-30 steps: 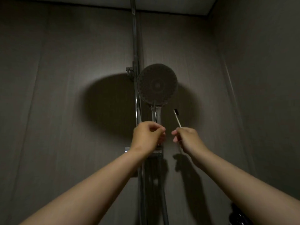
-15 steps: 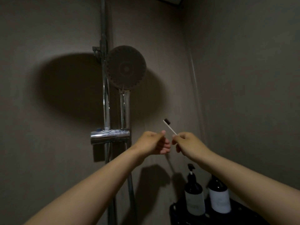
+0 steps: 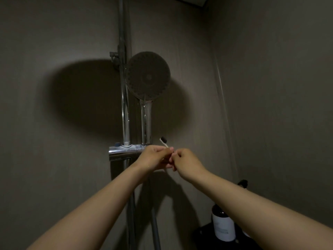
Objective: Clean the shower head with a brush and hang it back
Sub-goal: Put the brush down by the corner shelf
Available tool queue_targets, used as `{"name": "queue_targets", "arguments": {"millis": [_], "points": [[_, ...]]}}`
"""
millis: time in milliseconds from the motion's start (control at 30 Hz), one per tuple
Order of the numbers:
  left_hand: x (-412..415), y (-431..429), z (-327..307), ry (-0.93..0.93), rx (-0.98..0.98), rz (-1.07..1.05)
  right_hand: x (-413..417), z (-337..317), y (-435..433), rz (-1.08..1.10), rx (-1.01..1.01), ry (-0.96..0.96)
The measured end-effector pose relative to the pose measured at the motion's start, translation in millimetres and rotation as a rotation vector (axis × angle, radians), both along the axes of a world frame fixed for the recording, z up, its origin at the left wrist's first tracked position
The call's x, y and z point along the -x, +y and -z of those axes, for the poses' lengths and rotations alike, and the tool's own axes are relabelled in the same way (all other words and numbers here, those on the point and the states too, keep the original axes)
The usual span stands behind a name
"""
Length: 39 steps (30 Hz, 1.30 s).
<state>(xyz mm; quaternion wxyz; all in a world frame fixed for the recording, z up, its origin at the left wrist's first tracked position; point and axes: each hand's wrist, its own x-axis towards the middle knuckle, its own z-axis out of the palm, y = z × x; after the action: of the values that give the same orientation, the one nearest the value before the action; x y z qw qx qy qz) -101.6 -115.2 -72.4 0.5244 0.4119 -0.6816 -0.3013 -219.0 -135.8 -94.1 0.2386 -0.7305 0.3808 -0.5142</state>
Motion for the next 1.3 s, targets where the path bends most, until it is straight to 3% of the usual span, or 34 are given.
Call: {"name": "queue_targets", "arguments": {"millis": [467, 967, 1300], "points": [[39, -34, 16, 0.133, -0.086, 0.112, 47, 11, -9, 0.057, -0.039, 0.029], [180, -77, 54, 0.303, -0.246, 0.472, 200, 34, 6, 0.447, -0.135, 0.098], [253, -77, 105, 0.446, -0.477, 0.52, 262, 56, 24, 0.651, -0.21, 0.239]]}}
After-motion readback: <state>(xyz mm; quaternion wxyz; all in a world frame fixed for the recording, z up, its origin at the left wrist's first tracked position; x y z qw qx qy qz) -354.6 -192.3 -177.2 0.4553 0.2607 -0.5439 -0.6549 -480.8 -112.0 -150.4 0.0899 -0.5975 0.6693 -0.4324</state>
